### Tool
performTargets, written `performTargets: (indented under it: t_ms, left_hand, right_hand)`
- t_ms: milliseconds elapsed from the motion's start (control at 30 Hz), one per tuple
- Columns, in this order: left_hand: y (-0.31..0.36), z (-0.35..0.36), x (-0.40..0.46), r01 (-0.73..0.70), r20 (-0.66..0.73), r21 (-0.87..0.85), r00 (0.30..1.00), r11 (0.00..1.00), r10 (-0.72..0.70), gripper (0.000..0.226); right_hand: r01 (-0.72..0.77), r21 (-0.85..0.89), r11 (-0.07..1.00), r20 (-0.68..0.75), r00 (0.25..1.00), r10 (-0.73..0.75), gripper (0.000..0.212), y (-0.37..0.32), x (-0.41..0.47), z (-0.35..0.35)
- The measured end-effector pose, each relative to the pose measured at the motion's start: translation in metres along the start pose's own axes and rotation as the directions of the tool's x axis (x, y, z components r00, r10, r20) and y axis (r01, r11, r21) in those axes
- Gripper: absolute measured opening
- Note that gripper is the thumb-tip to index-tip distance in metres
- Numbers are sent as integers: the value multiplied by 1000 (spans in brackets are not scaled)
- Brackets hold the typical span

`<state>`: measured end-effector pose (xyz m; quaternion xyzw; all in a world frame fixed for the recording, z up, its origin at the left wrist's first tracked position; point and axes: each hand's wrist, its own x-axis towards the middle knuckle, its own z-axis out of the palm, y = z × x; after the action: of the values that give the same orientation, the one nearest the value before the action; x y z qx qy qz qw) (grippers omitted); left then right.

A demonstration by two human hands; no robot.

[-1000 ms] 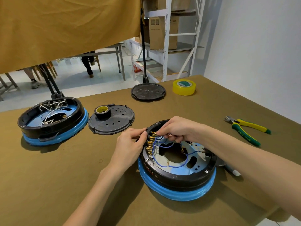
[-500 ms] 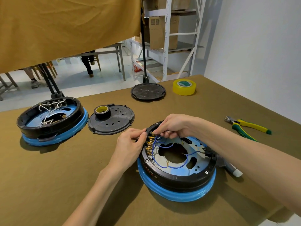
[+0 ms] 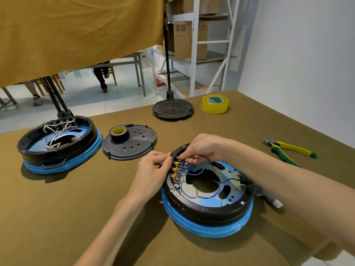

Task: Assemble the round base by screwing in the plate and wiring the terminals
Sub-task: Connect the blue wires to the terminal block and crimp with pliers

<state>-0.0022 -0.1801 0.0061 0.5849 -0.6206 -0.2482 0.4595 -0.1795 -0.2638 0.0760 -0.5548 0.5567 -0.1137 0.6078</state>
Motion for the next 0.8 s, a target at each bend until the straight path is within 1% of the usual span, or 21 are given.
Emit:
performTargets:
  t_ms: [133, 233, 367, 433, 500, 600, 700, 800]
  left_hand:
    - [-2, 1, 1, -13, 6, 29, 1000, 999, 13, 26]
    - [-3, 1, 2, -11, 1, 21, 1000, 1000, 11, 25]
    - [-2, 4, -1, 13, -47, -8, 999, 1000, -14, 26]
    - [-2, 6, -3, 40, -82, -35, 996, 999, -43, 28]
    - [-2, 7, -5, 44, -105, -36, 993, 998, -48, 27]
    - [-2, 5, -6, 30, -130, -27, 991, 999, -33, 22]
    - [-2, 4, -5, 8, -104, -43, 995, 999, -12, 21]
    - [-3, 3, -5, -23, -85, -46, 996, 999, 19, 18]
  right_hand:
    - [-1, 4, 1000, 8, 1000, 1, 8, 0, -2, 1]
    - [14, 15, 1000, -9, 1000, -14, 8, 2, -3, 2]
    - [42, 12, 999, -42, 998, -41, 15, 5, -5, 4]
    - [90, -49, 995, -66, 993, -93, 16, 10, -8, 2]
    - [160, -177, 971, -92, 980, -178, 17, 16, -10, 1]
    - [247, -307, 919, -157, 939, -305, 13, 26, -12, 3]
    - [287, -339, 896, -197, 910, -365, 13, 31, -11, 7]
    - [279, -306, 910, -189, 919, -345, 12, 27, -10, 7]
